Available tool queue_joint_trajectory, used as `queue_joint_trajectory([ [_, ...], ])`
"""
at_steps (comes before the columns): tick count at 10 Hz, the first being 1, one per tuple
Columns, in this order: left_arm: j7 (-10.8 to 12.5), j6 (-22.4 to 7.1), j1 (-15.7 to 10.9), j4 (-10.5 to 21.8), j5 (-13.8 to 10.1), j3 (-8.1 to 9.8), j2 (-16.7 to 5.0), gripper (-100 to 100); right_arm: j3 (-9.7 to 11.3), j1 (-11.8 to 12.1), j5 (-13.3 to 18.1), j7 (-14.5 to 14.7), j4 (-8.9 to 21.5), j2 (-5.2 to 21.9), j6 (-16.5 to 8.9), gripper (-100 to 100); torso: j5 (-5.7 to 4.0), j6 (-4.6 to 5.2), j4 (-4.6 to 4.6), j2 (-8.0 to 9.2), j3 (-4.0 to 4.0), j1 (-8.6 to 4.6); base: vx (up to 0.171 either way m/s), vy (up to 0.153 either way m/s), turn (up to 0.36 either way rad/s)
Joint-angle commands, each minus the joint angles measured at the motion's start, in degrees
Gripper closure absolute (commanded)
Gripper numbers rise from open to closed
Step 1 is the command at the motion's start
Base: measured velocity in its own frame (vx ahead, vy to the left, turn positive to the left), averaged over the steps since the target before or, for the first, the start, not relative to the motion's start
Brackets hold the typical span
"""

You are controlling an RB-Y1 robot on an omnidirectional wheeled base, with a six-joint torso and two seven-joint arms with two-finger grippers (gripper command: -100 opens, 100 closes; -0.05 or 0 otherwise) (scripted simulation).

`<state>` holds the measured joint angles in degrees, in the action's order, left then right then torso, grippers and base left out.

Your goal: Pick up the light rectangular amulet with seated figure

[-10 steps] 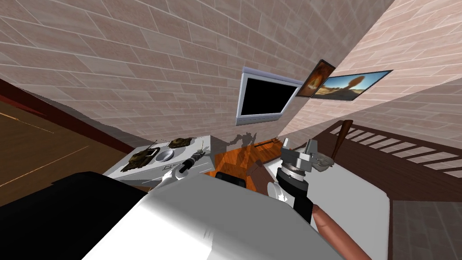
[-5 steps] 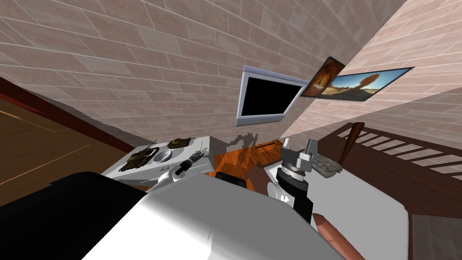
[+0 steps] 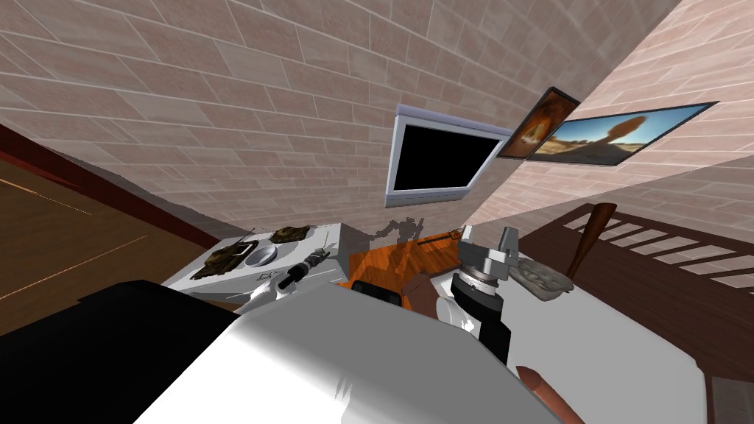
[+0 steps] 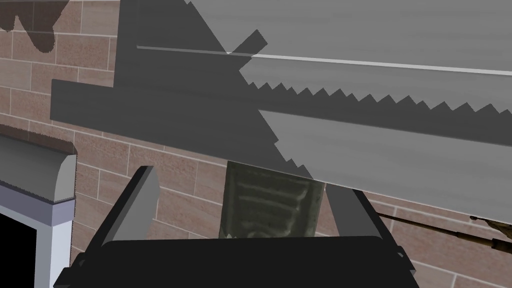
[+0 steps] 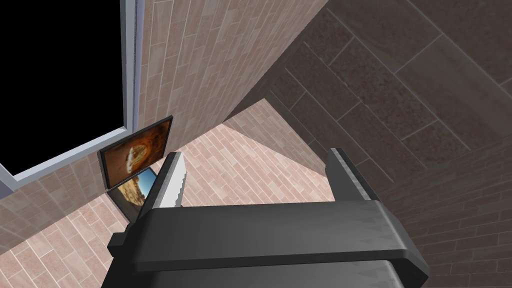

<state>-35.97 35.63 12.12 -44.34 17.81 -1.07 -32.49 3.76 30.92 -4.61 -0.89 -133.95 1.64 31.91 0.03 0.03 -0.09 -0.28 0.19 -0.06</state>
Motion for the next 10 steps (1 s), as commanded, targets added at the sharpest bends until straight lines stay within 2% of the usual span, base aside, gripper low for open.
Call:
queue_joint_trajectory([
  [1, -0.8, 2.9, -0.3, 2.9, -1.9, -1.01, -1.7, -100, 0.0, 0.0, 0.0, 0.0, 0.0, 0.0, 0.0, 0, 0.00, 0.00, 0.00, 0.00, 0.00, 0.00, 0.079, -0.064, 0.104],
  [2, -0.8, 4.4, -0.3, 4.2, -1.9, -1.01, -1.7, -100, 0.0, 0.0, 0.0, 0.0, 0.0, 0.0, 0.0, 0, -0.02, -0.03, -0.01, -0.07, 0.03, -0.10, 0.094, -0.065, 0.081],
  [3, -0.8, 4.6, -0.3, 4.2, -1.9, -1.01, -1.7, -100, 0.0, 0.0, 0.0, 0.0, 0.0, 0.0, 0.0, 0, -0.02, -0.01, -0.02, -0.11, 0.06, -0.11, 0.048, -0.030, 0.009],
  [4, -1.5, 7.0, -0.8, 6.7, -3.7, -2.01, -3.3, -100, 0.0, 0.0, 0.0, 0.0, 0.0, 0.0, 0.0, 0, 0.00, 0.00, 0.00, -0.01, 0.00, -0.01, 0.078, -0.046, 0.107],
  [5, -1.5, 8.4, -0.8, 7.9, -3.7, -2.01, -3.3, -100, 0.0, 0.0, 0.0, 0.0, 0.0, 0.0, 0.0, 0, -0.01, -0.03, -0.01, -0.07, 0.03, -0.04, 0.084, -0.067, 0.087],
  [6, -2.3, 10.2, -1.3, 10.0, -5.4, -3.01, -5.0, -100, 0.0, 0.0, 0.0, 0.0, 0.0, 0.0, 0.0, 0, -0.01, 0.00, -0.02, -0.09, 0.05, -0.10, 0.119, -0.090, 0.125],
  [7, -2.3, 11.9, -1.3, 12.0, -5.4, -3.01, -5.0, -100, 0.0, 0.0, 0.0, 0.0, 0.0, 0.0, 0.0, 0, -0.04, -0.02, -0.04, -0.20, 0.11, -0.18, 0.110, -0.077, 0.064],
  [8, -2.3, 12.8, -1.3, 12.0, -5.4, -3.01, -5.0, -100, 0.0, 0.0, 0.0, 0.0, 0.0, 0.0, 0.0, 0, -0.03, 0.00, -0.04, -0.19, 0.11, -0.15, 0.045, -0.036, -0.003],
  [9, -3.0, 14.3, -1.8, 13.7, -7.2, -4.01, -6.6, -100, 0.0, 0.0, 0.0, 0.0, 0.0, 0.0, 0.0, 0, -0.01, 0.01, -0.01, -0.02, 0.02, -0.02, 0.069, -0.050, 0.110],
  [10, -3.0, 15.3, -1.8, 13.9, -7.2, -4.01, -6.6, -100, 0.0, 0.0, 0.0, 0.0, 0.0, 0.0, 0.0, 0, -0.01, -0.02, 0.00, -0.05, 0.02, -0.05, 0.020, -0.017, 0.049],
])
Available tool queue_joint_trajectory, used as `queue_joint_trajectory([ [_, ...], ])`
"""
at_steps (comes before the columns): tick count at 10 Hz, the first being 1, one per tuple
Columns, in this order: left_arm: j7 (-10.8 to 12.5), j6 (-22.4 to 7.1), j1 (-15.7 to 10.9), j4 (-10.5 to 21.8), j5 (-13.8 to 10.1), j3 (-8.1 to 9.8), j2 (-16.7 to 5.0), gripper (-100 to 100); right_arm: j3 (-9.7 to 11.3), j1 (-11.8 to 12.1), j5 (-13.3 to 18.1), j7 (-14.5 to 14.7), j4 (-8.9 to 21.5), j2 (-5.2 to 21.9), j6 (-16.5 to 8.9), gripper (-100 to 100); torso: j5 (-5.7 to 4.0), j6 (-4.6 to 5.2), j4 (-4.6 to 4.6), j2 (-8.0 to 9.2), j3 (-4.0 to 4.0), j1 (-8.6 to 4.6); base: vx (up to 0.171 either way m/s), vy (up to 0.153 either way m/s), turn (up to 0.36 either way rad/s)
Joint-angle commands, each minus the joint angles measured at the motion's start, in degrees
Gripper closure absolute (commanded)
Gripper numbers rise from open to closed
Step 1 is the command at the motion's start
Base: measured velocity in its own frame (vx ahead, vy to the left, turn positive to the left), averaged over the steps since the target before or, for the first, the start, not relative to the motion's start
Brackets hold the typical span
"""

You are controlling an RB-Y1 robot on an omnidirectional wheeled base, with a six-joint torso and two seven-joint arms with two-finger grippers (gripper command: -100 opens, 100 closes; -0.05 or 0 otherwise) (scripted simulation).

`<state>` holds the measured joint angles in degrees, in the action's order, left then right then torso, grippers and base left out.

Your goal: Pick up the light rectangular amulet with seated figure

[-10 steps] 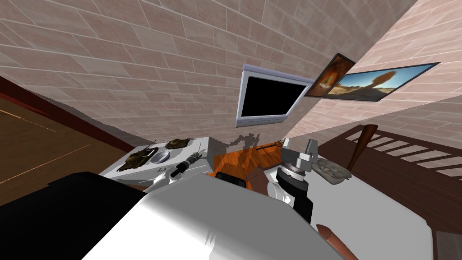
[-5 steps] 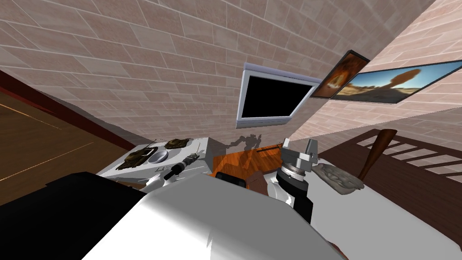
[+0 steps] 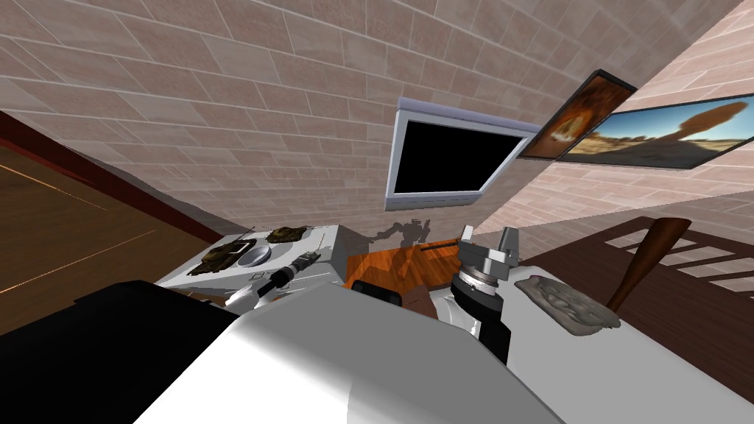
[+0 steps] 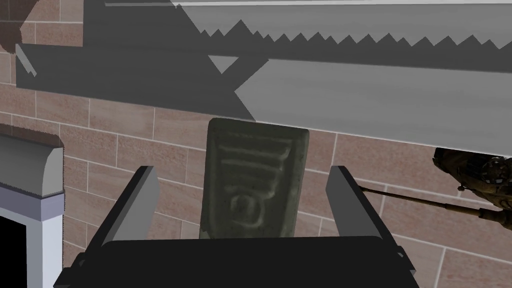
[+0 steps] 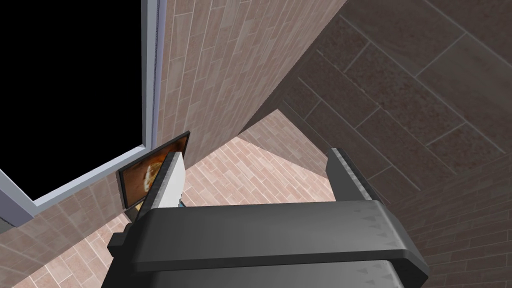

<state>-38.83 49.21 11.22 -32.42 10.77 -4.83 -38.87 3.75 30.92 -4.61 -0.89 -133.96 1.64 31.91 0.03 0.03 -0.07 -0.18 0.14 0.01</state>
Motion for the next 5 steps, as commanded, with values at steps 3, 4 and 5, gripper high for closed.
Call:
queue_joint_trajectory([
  [3, -0.3, 2.9, -1.0, 3.5, -0.2, -0.22, -0.1, -100, 0.0, 0.0, 0.0, 0.0, 0.0, 0.0, 0.0, 0, 0.03, -0.01, 0.03, 0.12, -0.07, 0.08, 0.000, 0.000, 0.000],
  [4, -0.3, 3.1, -1.0, 3.6, -0.2, -0.23, -0.1, 100, 0.0, 0.0, 0.0, 0.0, 0.0, 0.0, 0.0, 0, 0.03, 0.00, 0.04, 0.12, -0.08, 0.08, 0.000, 0.000, 0.000],
  [5, -0.3, 3.1, -1.0, 3.6, -0.2, -0.23, -0.1, 100, 0.0, 0.0, 0.0, 0.0, 0.0, 0.0, 0.0, 0, 0.03, 0.00, 0.03, 0.12, -0.08, 0.08, 0.000, 0.000, 0.000],
])
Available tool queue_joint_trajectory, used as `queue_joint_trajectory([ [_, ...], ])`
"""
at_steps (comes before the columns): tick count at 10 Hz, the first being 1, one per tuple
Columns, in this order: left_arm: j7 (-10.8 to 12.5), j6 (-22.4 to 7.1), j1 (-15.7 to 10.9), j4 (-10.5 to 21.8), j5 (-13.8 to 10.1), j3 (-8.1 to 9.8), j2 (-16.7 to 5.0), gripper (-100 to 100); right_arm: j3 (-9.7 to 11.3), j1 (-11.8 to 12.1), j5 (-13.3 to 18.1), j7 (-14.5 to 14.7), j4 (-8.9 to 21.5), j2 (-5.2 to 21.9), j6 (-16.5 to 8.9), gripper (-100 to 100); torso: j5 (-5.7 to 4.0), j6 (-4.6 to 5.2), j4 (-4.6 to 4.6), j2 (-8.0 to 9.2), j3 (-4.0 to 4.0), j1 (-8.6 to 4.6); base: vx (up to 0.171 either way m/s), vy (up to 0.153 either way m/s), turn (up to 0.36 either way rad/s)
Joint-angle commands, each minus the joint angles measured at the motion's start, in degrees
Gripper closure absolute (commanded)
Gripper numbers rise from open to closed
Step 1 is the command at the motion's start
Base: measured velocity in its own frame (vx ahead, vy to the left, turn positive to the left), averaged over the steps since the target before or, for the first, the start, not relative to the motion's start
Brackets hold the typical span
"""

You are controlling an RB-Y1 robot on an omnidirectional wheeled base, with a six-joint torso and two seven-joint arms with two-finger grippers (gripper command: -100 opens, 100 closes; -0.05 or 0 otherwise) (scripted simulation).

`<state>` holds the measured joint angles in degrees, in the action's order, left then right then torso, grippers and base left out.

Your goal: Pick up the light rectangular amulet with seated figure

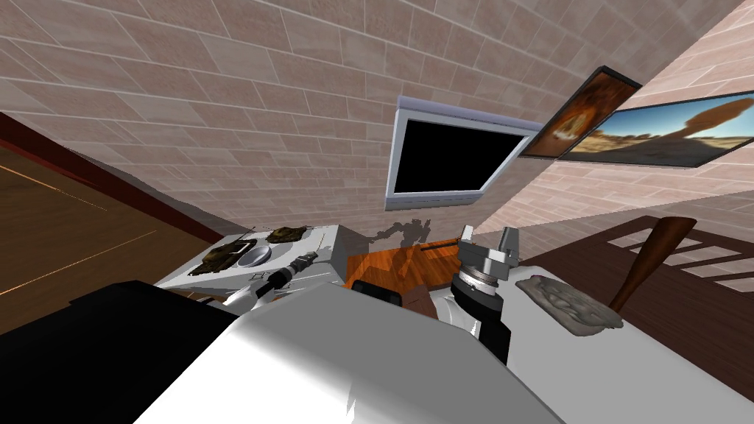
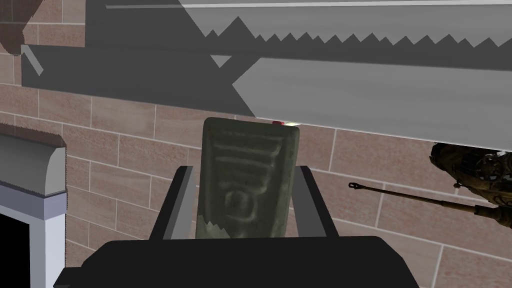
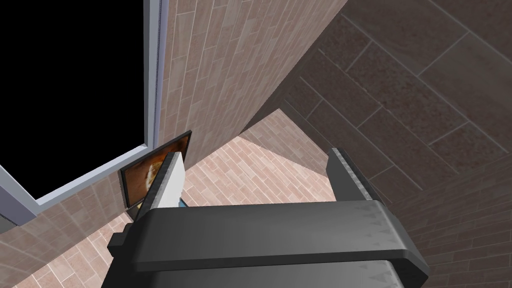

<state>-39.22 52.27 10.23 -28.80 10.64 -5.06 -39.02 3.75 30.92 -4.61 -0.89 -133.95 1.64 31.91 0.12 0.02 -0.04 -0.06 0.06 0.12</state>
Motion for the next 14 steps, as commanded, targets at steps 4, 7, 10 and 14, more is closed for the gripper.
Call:
queue_joint_trajectory([
  [4, 0.1, 0.0, 0.0, 0.0, 0.0, 0.01, 0.0, 0, 0.0, 0.0, 0.0, 0.0, 0.0, 0.0, 0.0, 0, -0.02, 0.01, 0.00, 0.00, 0.00, 0.00, 0.000, 0.000, 0.000],
  [7, 1.7, -7.5, 1.1, -7.4, 3.5, 1.98, 3.2, 100, 0.0, 0.0, 0.0, 0.0, 0.0, 0.0, 0.0, 0, 0.37, 0.34, 0.03, 0.17, -0.08, 0.32, -0.095, 0.075, -0.134],
  [10, 2.5, -11.4, 1.5, -11.3, 5.3, 2.98, 4.8, 100, 0.0, 0.0, 0.0, 0.0, 0.0, 0.0, 0.0, 0, 0.69, 0.26, -0.20, -0.05, 0.14, 0.55, -0.079, 0.049, -0.059],
  [14, 3.9, -17.6, 2.5, -17.6, 8.9, 4.98, 8.1, 100, 0.0, 0.0, 0.0, 0.0, 0.0, 0.0, 0.0, 0, 0.90, 0.23, -0.33, -0.16, 0.25, 0.72, -0.083, 0.054, -0.074],
])
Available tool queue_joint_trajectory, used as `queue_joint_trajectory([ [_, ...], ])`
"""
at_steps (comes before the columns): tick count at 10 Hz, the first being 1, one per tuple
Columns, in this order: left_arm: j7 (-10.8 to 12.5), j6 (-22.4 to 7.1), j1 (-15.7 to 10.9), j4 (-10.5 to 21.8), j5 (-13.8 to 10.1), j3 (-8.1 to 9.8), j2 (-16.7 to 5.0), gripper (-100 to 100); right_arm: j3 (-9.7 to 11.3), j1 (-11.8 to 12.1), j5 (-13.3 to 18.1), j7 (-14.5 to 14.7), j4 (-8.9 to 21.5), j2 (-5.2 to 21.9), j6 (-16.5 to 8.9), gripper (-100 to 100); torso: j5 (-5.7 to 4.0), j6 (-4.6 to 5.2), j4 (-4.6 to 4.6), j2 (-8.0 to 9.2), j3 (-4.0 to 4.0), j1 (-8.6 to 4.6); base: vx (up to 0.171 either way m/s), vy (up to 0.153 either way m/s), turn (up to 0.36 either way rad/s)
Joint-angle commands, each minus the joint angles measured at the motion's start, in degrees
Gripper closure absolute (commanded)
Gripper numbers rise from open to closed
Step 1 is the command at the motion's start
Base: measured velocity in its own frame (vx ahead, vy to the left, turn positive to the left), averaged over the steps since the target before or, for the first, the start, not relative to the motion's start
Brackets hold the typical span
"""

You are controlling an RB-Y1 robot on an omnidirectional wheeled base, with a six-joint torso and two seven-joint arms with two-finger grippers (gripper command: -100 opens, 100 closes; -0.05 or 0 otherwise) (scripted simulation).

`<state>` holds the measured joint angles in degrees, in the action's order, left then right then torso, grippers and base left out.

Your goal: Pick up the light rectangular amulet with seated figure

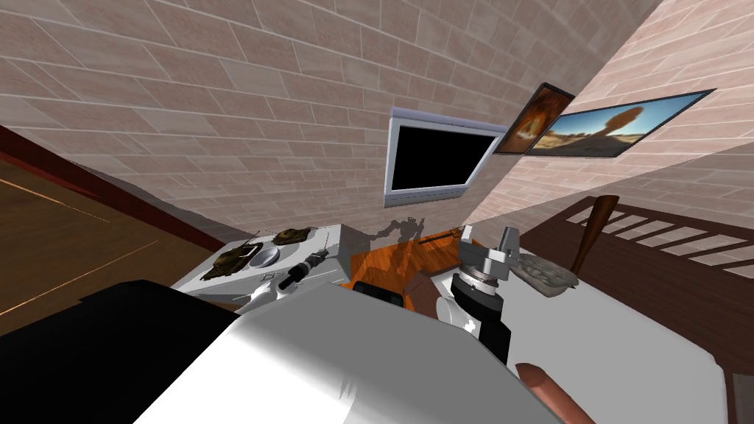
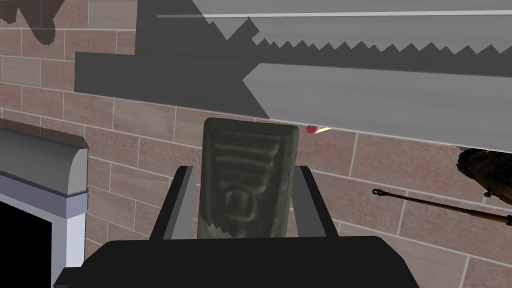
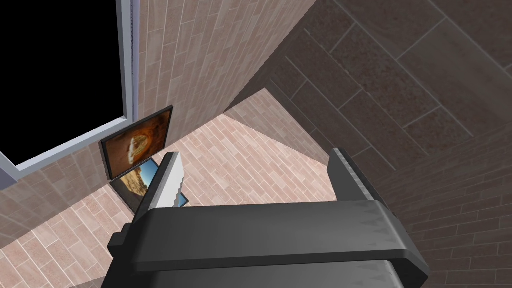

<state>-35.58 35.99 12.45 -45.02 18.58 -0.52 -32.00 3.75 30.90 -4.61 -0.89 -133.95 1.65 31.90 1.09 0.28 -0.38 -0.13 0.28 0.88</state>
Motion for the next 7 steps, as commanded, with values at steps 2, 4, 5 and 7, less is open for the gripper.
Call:
queue_joint_trajectory([
  [2, 0.3, -3.9, 0.3, -2.9, 0.9, 0.45, 1.1, 100, 0.0, 0.0, 0.0, 0.0, 0.0, 0.0, 0.0, 0, 0.01, -0.01, 0.00, -0.05, 0.02, 0.06, -0.071, 0.060, -0.047],
  [4, 1.0, -7.6, 0.8, -6.8, 2.7, 1.44, 2.7, 100, 0.0, 0.0, 0.0, 0.0, 0.0, 0.0, 0.0, 0, 0.02, 0.01, -0.03, -0.12, 0.07, -0.03, -0.100, 0.050, -0.092],
  [5, 1.8, -9.4, 1.3, -9.1, 4.5, 2.44, 4.4, 100, 0.0, 0.0, 0.0, 0.0, 0.0, 0.0, 0.0, 0, -0.02, -0.04, -0.02, -0.08, 0.04, -0.03, -0.132, 0.088, -0.105],
  [7, 1.8, -12.0, 1.3, -10.8, 4.5, 2.44, 4.4, 100, 0.0, 0.0, 0.0, 0.0, 0.0, 0.0, 0.0, 0, 0.00, -0.06, 0.00, -0.02, 0.00, 0.07, -0.073, 0.048, -0.045],
])
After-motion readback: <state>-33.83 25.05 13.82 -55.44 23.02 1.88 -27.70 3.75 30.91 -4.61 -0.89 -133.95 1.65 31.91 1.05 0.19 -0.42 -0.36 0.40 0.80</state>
